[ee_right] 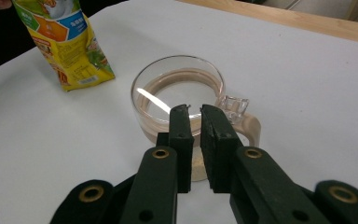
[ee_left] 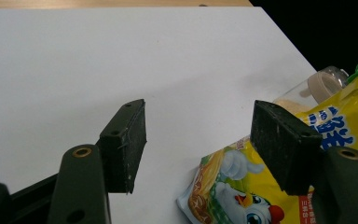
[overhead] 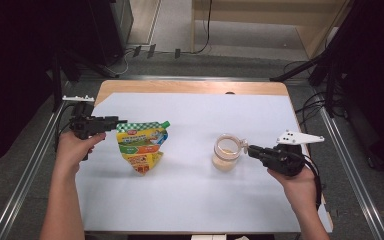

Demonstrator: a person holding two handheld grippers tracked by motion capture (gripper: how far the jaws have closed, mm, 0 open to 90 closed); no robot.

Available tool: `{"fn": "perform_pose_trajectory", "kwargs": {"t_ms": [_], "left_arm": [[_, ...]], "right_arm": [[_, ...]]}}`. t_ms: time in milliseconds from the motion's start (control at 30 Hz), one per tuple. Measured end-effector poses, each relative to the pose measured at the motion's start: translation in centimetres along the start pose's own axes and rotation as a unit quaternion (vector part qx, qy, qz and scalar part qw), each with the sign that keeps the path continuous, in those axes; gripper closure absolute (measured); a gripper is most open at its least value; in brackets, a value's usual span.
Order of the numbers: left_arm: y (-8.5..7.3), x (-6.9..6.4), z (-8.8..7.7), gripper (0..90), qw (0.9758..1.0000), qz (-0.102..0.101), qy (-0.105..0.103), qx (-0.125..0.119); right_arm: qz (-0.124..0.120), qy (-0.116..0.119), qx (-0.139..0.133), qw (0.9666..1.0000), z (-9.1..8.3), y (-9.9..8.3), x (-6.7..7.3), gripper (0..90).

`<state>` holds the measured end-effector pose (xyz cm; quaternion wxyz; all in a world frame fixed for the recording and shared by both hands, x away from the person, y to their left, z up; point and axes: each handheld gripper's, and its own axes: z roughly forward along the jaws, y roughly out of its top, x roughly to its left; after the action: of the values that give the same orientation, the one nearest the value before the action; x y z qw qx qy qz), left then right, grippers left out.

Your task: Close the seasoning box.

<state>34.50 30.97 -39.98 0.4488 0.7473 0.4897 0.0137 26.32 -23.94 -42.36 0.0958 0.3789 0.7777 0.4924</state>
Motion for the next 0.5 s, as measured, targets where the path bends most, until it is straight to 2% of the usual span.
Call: {"fn": "perform_pose_trajectory", "kwargs": {"t_ms": [200,300,500], "left_arm": [[0.0,-0.1,0.3,36.7,1.0000,0.003,0.001,0.007],[0.0,-0.1,0.4,36.7,1.0000,0.003,0.000,0.009],[0.0,-0.4,0.5,36.7,0.9999,0.008,-0.005,0.008]], "right_arm": [[0.003,-0.011,-0.002,0.9999,-0.2,-0.3,-0.8,76.3],[0.007,-0.018,-0.007,0.9998,-0.4,-0.5,-1.3,69.5],[0.028,-0.023,-0.003,0.9993,-0.7,-1.0,-2.4,58.5]]}}
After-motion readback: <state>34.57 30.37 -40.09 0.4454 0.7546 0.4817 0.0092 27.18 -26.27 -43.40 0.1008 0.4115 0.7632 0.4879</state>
